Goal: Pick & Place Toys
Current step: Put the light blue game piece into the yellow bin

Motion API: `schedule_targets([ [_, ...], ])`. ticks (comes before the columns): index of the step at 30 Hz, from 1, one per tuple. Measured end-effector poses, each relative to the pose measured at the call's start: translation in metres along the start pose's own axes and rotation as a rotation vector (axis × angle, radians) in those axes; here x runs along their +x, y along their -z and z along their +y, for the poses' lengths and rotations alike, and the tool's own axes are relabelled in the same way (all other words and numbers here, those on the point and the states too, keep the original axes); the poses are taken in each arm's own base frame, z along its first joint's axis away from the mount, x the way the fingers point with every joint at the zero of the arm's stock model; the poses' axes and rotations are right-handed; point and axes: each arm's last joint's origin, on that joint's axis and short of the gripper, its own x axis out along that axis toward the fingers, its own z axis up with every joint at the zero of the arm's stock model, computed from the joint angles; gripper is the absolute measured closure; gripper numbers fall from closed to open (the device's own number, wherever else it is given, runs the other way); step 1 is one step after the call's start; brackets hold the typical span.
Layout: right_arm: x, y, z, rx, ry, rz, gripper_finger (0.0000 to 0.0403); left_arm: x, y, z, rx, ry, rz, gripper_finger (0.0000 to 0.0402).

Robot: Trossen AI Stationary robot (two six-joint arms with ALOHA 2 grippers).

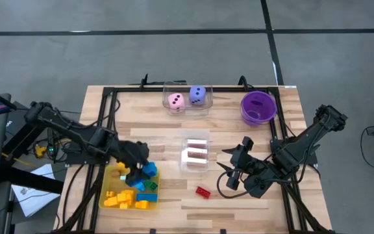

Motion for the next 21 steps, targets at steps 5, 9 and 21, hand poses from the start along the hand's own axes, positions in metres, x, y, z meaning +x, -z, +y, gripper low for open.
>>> schedule_targets([
  [5, 0.000, 0.000, 0.000, 0.004, 0.001, 0.001, 0.0178, 0.009, 0.011, -0.014, 0.013, -0.017, 0.019, 0.0143],
  [9, 0.000, 0.000, 0.000, 0.005, 0.001, 0.002, 0.0178, 0.025, 0.020, -0.022, 0.032, -0.056, 0.060, 0.0142],
  [21, 0.000, 0.000, 0.000, 0.006, 0.001, 0.001, 0.0178, 0.068, 0.044, -0.029, 0.162, -0.138, 0.226, 0.0142],
])
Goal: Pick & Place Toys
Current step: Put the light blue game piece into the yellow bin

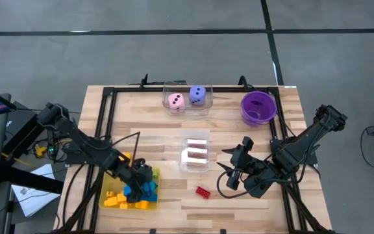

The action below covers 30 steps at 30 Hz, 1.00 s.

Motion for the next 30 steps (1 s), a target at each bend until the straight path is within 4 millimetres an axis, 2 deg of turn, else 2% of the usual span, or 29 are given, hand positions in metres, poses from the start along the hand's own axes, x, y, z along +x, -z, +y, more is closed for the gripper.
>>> schedule_targets([
  [13, 0.000, 0.000, 0.000, 0.001, -0.001, -0.001, 0.0178, 0.001, 0.006, 0.006, 0.058, -0.071, 0.065, 0.0141],
  [23, 0.000, 0.000, 0.000, 0.008, 0.000, 0.000, 0.0178, 0.001, 0.007, 0.006, 0.057, -0.076, 0.071, 0.0092],
  [30, 0.000, 0.000, 0.000, 0.007, 0.000, 0.000, 0.0178, 0.000, 0.011, 0.009, 0.056, -0.102, 0.108, 0.0078],
])
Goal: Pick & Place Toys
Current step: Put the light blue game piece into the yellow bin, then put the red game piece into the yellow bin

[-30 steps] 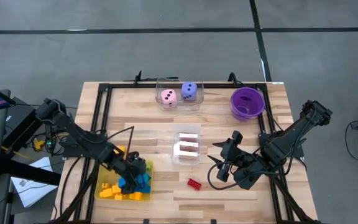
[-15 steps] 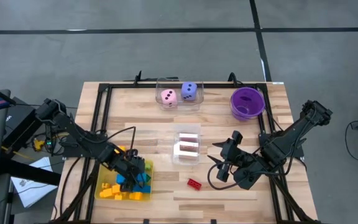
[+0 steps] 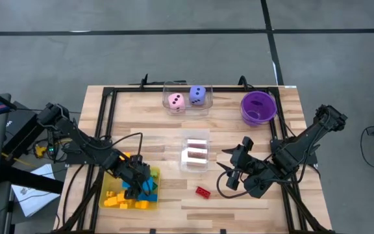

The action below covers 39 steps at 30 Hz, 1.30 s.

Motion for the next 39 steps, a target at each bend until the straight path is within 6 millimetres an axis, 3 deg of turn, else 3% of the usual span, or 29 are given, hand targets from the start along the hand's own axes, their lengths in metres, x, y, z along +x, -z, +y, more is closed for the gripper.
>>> schedule_targets([
  [12, 0.000, 0.000, 0.000, 0.000, 0.000, 0.000, 0.0178, -0.003, 0.000, 0.000, 0.002, 0.007, -0.010, 0.0076],
  [21, 0.000, 0.000, 0.000, 0.000, 0.000, 0.000, 0.0178, -0.033, 0.000, 0.005, -0.005, 0.044, -0.144, 0.0078],
  [30, 0.000, 0.001, -0.001, -0.009, 0.005, 0.005, 0.0178, -0.075, -0.015, 0.003, 0.108, 0.128, -0.529, 0.0079],
  [36, 0.000, 0.003, -0.003, -0.007, 0.019, 0.021, 0.0178, -0.097, -0.039, -0.012, 0.372, 0.144, -0.898, 0.0079],
  [39, 0.000, 0.005, -0.004, 0.001, 0.027, 0.038, 0.0178, -0.094, -0.045, -0.022, 0.507, 0.148, -0.967, 0.0079],
])
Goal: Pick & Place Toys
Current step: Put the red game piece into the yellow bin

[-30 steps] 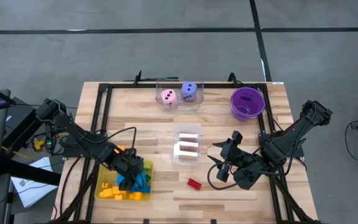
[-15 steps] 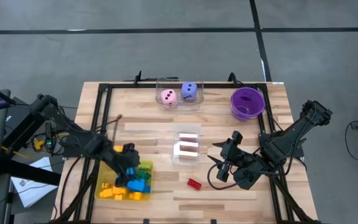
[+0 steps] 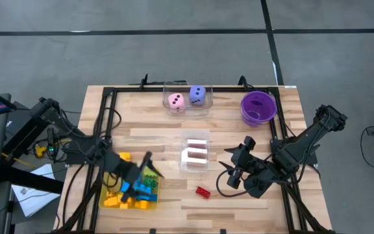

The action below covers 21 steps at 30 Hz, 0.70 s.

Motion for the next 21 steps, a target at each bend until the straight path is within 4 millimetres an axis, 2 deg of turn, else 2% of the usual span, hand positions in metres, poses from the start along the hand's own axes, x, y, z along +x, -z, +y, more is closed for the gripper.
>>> schedule_targets([
  [4, -0.001, 0.003, -0.001, 0.010, -0.005, 0.035, 0.0178, 0.018, 0.006, -0.016, 0.123, 0.101, -0.027, 0.0079],
  [11, -0.010, 0.011, 0.004, 0.057, -0.038, 0.058, 0.0178, 0.042, 0.015, -0.045, 0.272, 0.150, -0.087, 0.0079],
  [15, -0.014, 0.016, 0.009, 0.105, -0.065, 0.053, 0.0178, 0.044, 0.015, -0.048, 0.291, 0.110, -0.093, 0.0079],
  [21, -0.006, 0.029, 0.016, 0.151, -0.108, 0.071, 0.0178, 0.044, 0.015, -0.046, 0.282, 0.076, -0.092, 0.0079],
])
